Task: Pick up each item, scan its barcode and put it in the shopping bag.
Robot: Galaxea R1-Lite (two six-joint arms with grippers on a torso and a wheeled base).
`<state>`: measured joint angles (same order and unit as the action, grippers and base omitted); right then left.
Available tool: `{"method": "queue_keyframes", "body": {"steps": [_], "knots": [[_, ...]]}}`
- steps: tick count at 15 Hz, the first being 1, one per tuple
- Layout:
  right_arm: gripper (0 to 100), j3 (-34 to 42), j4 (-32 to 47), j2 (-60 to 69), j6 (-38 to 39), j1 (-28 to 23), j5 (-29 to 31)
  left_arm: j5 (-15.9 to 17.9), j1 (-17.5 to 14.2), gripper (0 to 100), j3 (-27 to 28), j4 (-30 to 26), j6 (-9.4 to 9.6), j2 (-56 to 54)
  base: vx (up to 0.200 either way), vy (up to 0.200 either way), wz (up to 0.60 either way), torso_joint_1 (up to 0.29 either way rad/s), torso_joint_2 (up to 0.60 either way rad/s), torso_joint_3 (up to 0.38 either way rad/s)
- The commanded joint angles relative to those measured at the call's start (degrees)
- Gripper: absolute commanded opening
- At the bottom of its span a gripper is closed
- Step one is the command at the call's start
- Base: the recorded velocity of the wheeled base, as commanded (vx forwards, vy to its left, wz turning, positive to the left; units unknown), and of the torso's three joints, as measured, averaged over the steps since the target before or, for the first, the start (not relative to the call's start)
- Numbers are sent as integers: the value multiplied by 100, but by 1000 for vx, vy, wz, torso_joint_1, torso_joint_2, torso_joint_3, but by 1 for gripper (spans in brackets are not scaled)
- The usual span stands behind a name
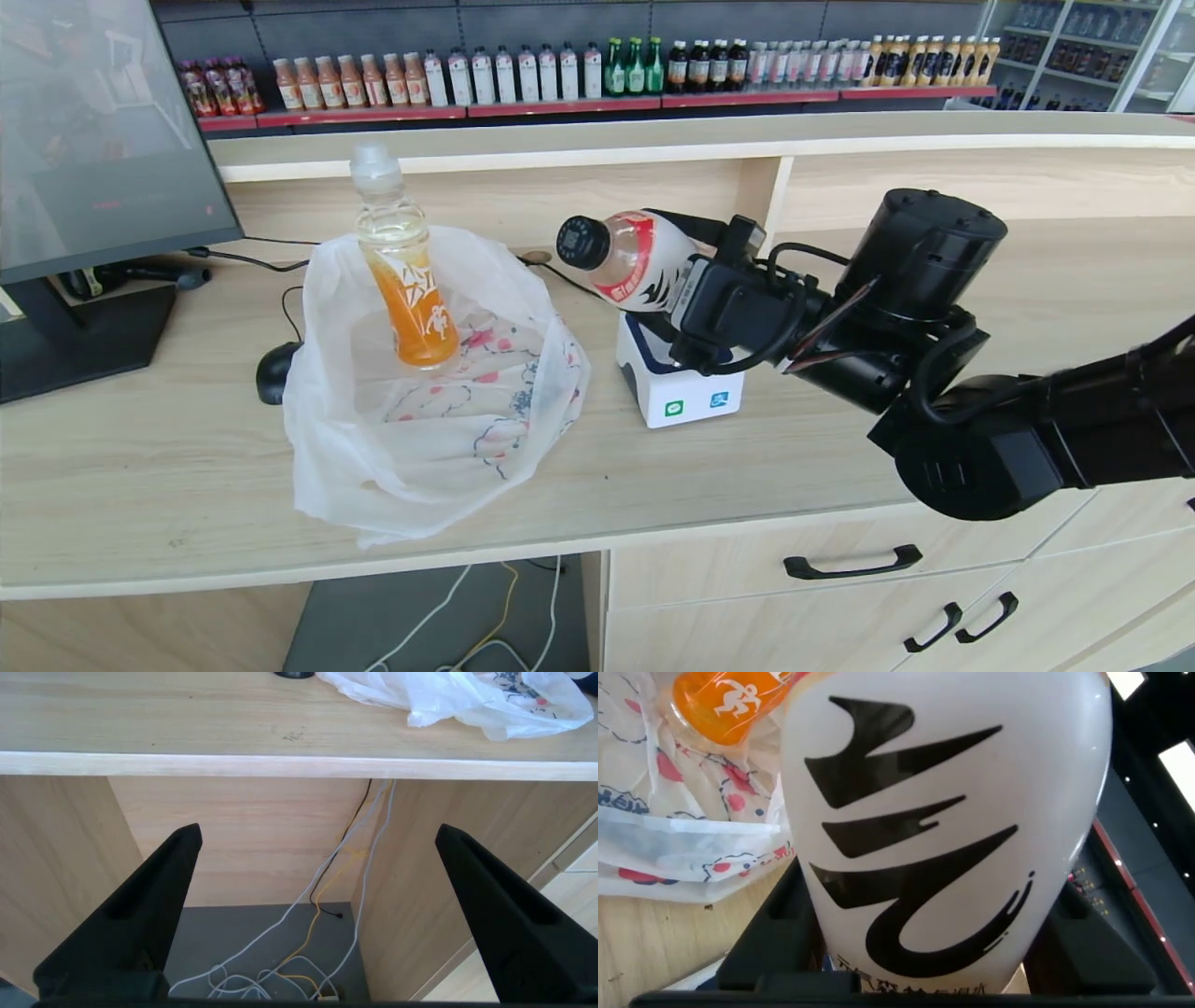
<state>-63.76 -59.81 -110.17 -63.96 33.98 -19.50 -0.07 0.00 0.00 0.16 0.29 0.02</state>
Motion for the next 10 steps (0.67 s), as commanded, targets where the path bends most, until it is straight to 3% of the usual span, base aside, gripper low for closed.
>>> {"method": "queue_keyframes", "body": {"steps": [1,10], "knots": [[0,-5,66,-49,-11,-49,-150,-1,0,100,0,2,-3,-2,0,0,0,0,0,0],[0,162,136,-75,-248,-207,-317,-1,-9,100,0,2,-3,-2,0,0,0,0,0,0]]}}
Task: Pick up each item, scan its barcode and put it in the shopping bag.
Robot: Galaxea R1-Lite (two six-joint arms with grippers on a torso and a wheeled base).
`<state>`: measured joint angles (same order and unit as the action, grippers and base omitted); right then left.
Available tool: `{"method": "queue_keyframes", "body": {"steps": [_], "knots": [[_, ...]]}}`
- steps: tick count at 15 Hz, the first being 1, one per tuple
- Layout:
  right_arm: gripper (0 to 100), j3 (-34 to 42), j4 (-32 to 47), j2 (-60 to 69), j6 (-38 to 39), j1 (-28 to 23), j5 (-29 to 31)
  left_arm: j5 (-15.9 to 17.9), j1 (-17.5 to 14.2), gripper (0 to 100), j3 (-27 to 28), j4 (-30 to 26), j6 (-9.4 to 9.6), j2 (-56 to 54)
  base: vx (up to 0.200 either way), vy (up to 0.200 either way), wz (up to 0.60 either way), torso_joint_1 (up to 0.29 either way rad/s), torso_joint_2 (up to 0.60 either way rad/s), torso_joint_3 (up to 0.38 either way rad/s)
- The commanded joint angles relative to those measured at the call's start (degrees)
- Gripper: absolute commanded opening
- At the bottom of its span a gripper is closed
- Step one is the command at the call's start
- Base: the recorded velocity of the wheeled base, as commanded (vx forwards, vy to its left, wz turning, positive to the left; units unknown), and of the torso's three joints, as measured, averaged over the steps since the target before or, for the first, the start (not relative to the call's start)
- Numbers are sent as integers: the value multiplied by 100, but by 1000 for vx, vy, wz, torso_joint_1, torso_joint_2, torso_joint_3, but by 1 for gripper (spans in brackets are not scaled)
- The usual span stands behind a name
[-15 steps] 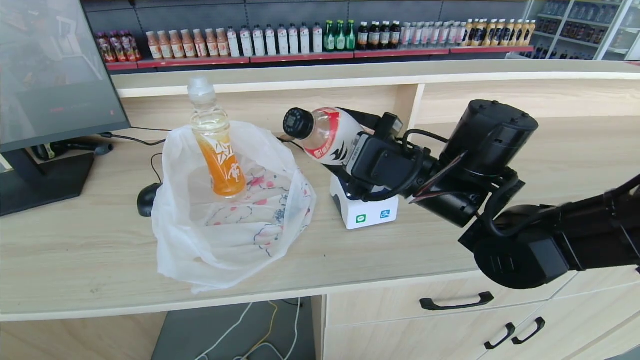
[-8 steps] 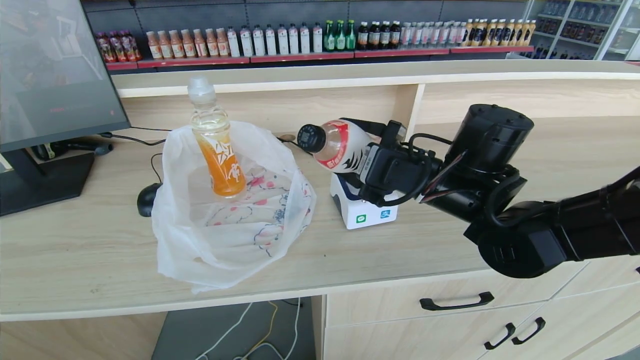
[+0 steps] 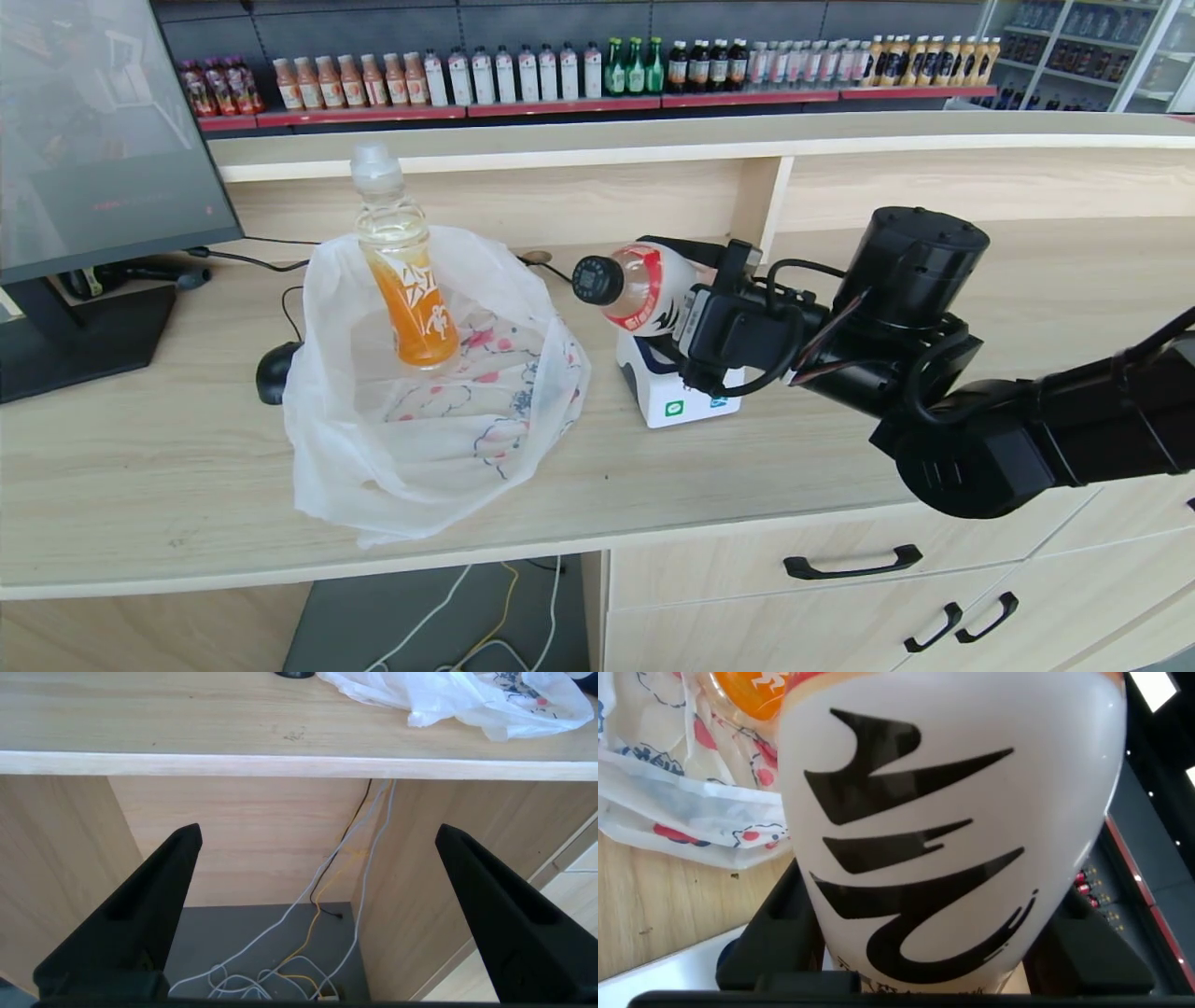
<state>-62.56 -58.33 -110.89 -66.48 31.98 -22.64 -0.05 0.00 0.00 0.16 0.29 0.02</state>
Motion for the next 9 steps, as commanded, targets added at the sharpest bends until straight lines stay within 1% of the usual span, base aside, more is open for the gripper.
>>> {"method": "queue_keyframes", "body": {"steps": [1,9], "knots": [[0,51,-12,-3,-15,2,-4,-4,0,100,0,2,-3,-2,0,0,0,0,0,0],[0,78,-12,6,-23,2,-4,5,-9,100,0,2,6,-2,0,0,0,0,0,0]]}}
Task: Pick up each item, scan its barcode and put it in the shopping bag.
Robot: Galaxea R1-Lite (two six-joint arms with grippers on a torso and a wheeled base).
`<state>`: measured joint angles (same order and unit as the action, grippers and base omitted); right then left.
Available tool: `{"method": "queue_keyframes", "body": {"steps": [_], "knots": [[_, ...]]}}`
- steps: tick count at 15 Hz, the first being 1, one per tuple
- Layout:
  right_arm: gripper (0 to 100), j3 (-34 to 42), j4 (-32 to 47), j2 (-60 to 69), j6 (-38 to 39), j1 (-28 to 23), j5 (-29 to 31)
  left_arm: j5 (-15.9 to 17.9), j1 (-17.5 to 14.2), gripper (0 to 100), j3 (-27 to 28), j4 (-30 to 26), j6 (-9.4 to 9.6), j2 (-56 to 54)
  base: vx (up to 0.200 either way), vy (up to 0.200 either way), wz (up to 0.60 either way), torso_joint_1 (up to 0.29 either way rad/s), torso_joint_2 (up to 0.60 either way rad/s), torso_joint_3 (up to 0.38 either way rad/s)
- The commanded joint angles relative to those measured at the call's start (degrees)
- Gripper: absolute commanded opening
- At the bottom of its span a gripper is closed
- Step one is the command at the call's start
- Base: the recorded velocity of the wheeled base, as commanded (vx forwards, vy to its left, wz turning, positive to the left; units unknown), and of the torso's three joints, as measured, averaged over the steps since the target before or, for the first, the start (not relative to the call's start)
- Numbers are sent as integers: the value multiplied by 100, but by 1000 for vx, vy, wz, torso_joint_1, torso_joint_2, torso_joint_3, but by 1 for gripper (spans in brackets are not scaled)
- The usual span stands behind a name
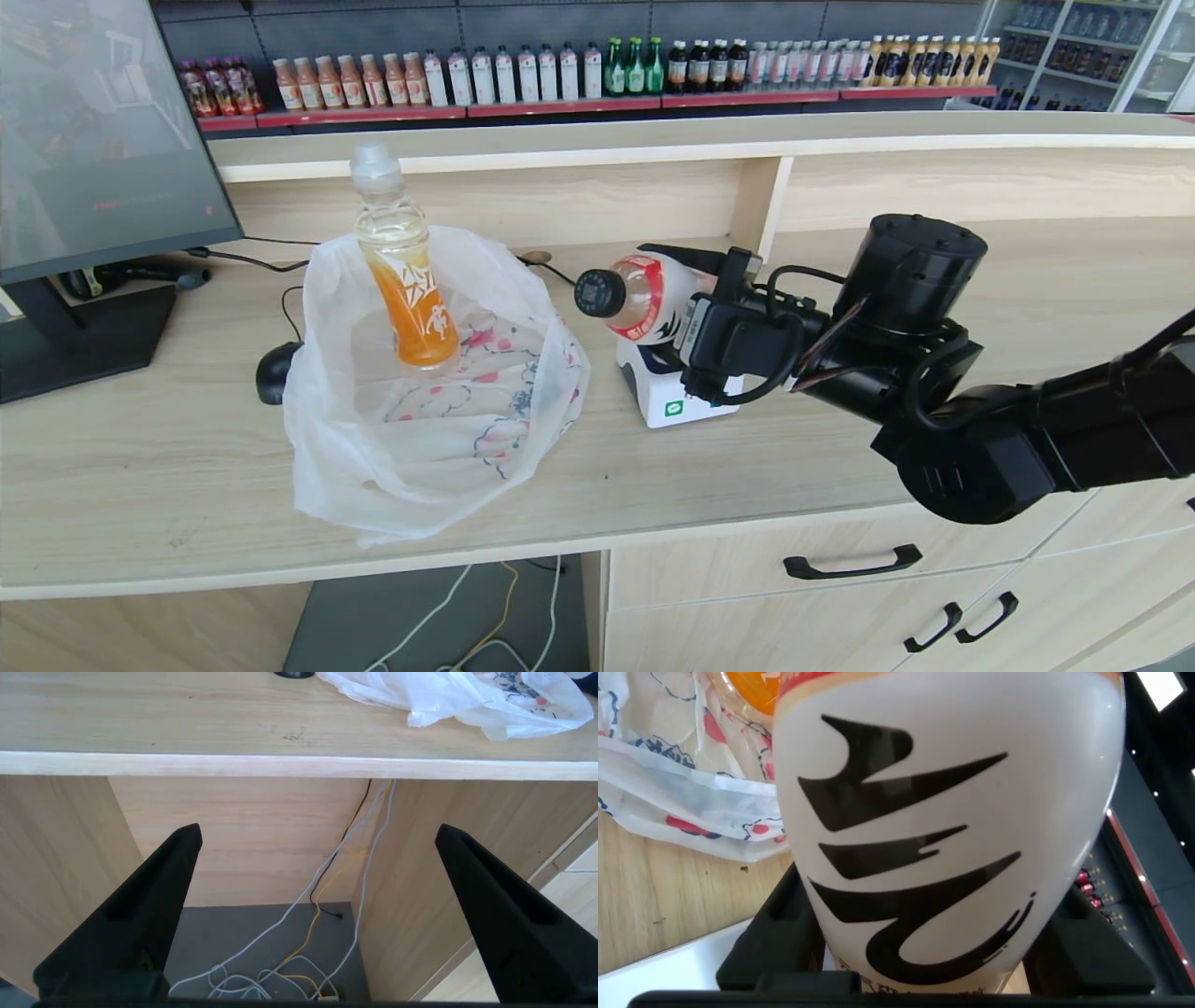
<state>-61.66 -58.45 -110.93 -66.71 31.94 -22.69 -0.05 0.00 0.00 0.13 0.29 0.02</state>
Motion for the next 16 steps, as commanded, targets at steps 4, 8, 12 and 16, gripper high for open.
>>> {"method": "queue_keyframes", "body": {"steps": [4,8,12,16], "knots": [[0,5,1,19,-18,32,1,-4,0,100,0,4,-3,-2,0,0,0,0,0,0],[0,14,1,-25,-167,172,54,-4,-9,100,0,4,6,-2,0,0,0,0,0,0],[0,14,1,-7,-167,172,89,-4,0,100,0,4,-3,-2,0,0,0,0,0,0],[0,-4,9,10,-141,172,159,-4,0,100,0,4,6,-2,0,0,0,0,0,0]]}}
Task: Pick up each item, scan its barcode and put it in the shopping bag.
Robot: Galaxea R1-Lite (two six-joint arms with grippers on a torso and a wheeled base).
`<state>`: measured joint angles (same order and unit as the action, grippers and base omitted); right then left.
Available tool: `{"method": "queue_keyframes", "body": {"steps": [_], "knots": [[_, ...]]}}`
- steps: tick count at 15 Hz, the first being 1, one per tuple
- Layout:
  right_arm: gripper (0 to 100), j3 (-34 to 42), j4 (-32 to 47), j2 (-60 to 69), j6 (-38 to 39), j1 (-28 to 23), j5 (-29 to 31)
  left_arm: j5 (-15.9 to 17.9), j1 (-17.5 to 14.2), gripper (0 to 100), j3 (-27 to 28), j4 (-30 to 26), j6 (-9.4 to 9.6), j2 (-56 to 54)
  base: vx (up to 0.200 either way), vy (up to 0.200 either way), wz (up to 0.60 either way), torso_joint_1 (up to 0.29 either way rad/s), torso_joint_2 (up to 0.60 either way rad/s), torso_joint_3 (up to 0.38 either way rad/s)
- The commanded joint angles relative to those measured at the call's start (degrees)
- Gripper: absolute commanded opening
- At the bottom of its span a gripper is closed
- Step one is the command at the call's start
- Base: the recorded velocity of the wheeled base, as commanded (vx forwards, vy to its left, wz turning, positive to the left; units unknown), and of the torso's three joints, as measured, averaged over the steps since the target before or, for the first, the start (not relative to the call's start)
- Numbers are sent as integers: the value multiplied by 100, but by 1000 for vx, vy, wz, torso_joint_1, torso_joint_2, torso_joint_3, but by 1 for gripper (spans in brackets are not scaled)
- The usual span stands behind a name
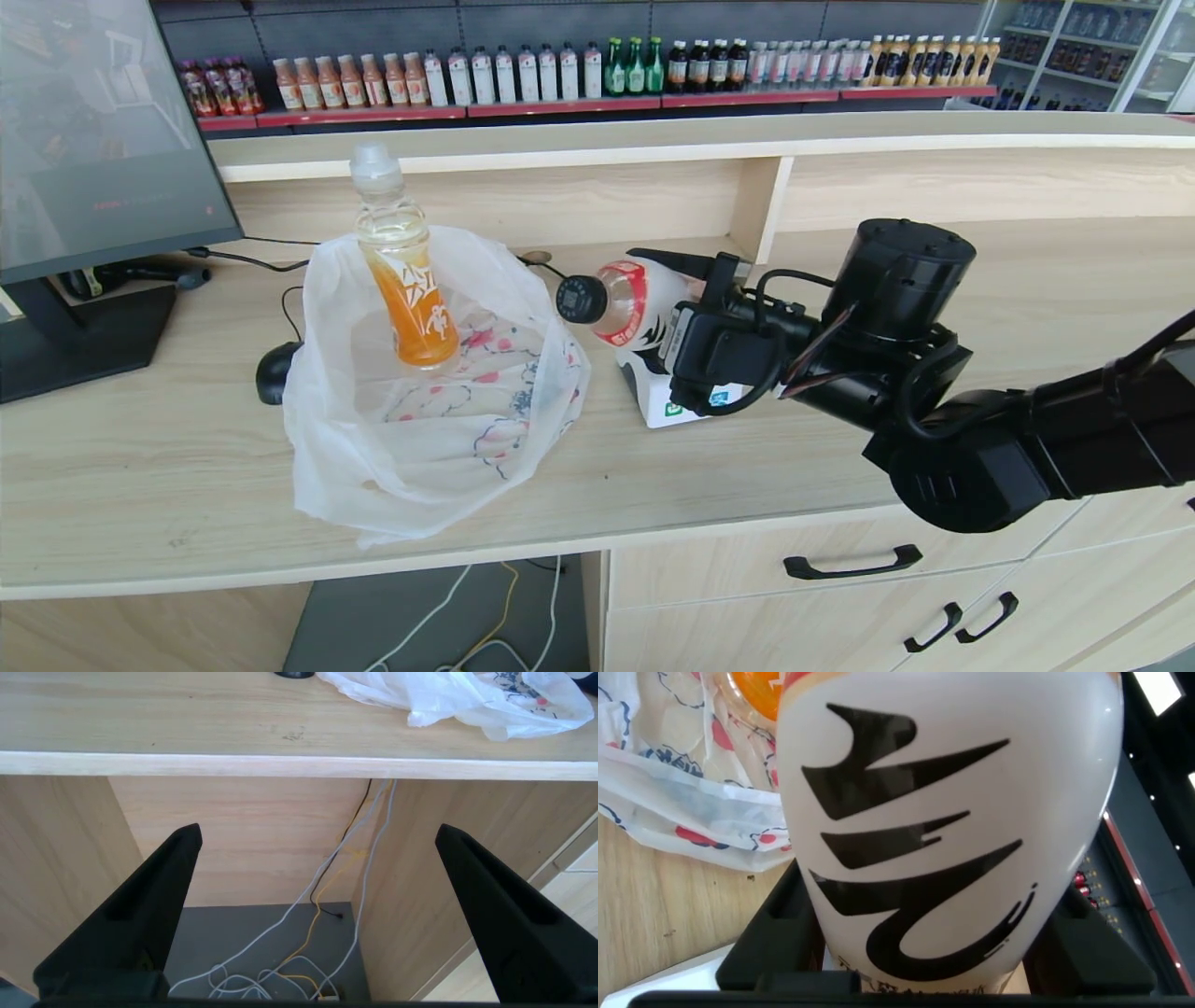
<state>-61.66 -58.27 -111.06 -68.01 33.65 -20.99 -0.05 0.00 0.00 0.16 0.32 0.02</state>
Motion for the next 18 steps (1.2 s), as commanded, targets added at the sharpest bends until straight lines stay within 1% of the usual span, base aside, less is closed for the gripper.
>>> {"method": "queue_keyframes", "body": {"steps": [1,2,5,7,8,9,12,14,16,18], "knots": [[0,-92,114,111,-2,-16,34,-4,0,100,0,2,3,-2,0,0,0,0,0,0],[0,-118,237,181,-2,-34,43,-4,-9,100,0,2,-5,-2,0,0,0,0,0,0],[0,-268,272,260,77,-34,43,5,-9,100,0,2,3,-2,0,0,0,0,0,0],[0,-364,642,532,359,-25,350,-4,-9,100,0,2,-5,-2,0,0,0,0,0,0],[0,-461,809,655,438,-60,385,5,0,100,0,2,-5,-2,0,0,0,0,0,0],[0,-514,817,699,622,-121,377,-4,-9,100,0,2,-5,-2,0,0,0,0,0,0],[0,-505,809,945,1282,-306,368,-4,0,100,0,2,-5,-2,0,0,0,0,0,0],[0,-505,747,1060,1677,-517,236,5,-9,100,0,2,-5,-2,0,0,0,0,0,0],[0,-479,527,1253,2468,-965,-107,-4,0,100,0,2,-5,-2,0,0,0,0,0,0],[0,-435,105,1279,3224,-1308,-265,5,0,100,0,-7,56,-2,0,0,0,0,0,0]]}}
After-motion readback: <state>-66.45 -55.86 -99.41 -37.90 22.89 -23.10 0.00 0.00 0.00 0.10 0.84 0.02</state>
